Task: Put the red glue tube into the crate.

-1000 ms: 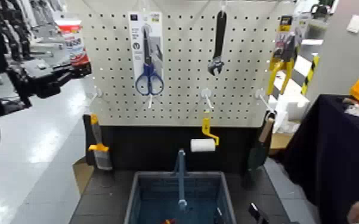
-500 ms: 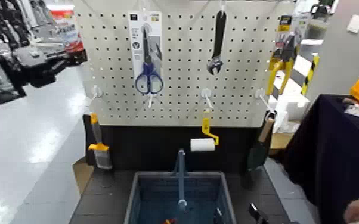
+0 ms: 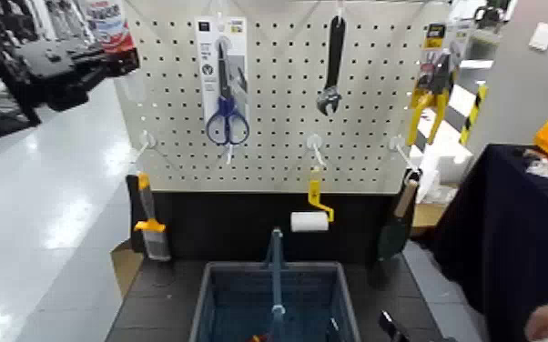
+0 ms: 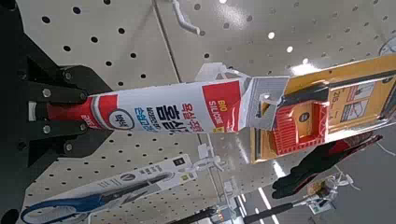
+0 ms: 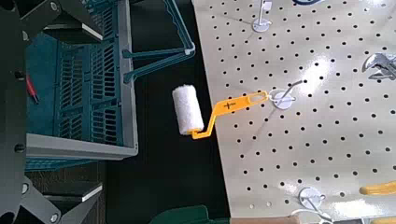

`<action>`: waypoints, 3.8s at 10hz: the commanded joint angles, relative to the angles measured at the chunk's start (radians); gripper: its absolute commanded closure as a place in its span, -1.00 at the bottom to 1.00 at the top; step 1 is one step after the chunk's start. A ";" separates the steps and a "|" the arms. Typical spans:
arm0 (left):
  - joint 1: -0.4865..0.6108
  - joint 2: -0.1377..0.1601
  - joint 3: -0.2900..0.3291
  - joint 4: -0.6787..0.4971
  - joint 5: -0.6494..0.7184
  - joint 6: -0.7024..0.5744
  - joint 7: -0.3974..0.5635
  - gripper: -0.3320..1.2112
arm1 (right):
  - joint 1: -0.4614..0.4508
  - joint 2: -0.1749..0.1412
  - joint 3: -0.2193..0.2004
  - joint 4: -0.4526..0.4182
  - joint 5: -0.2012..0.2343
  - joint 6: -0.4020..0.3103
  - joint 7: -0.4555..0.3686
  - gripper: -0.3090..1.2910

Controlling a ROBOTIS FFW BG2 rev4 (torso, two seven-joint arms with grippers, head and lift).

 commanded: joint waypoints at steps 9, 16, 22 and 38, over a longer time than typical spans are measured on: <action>0.129 -0.069 -0.119 -0.018 0.141 0.020 0.041 0.87 | 0.002 -0.005 0.005 -0.001 -0.001 0.003 -0.002 -0.38; 0.261 -0.119 -0.180 0.007 0.199 0.060 0.056 0.87 | 0.003 -0.006 0.003 -0.004 -0.003 0.012 -0.002 -0.38; 0.356 -0.141 -0.233 0.082 0.207 0.095 0.054 0.87 | 0.003 -0.009 0.003 -0.003 -0.010 0.014 -0.002 -0.38; 0.382 -0.145 -0.311 0.268 0.038 0.141 0.002 0.86 | 0.005 -0.012 0.005 0.003 -0.029 0.009 0.000 -0.38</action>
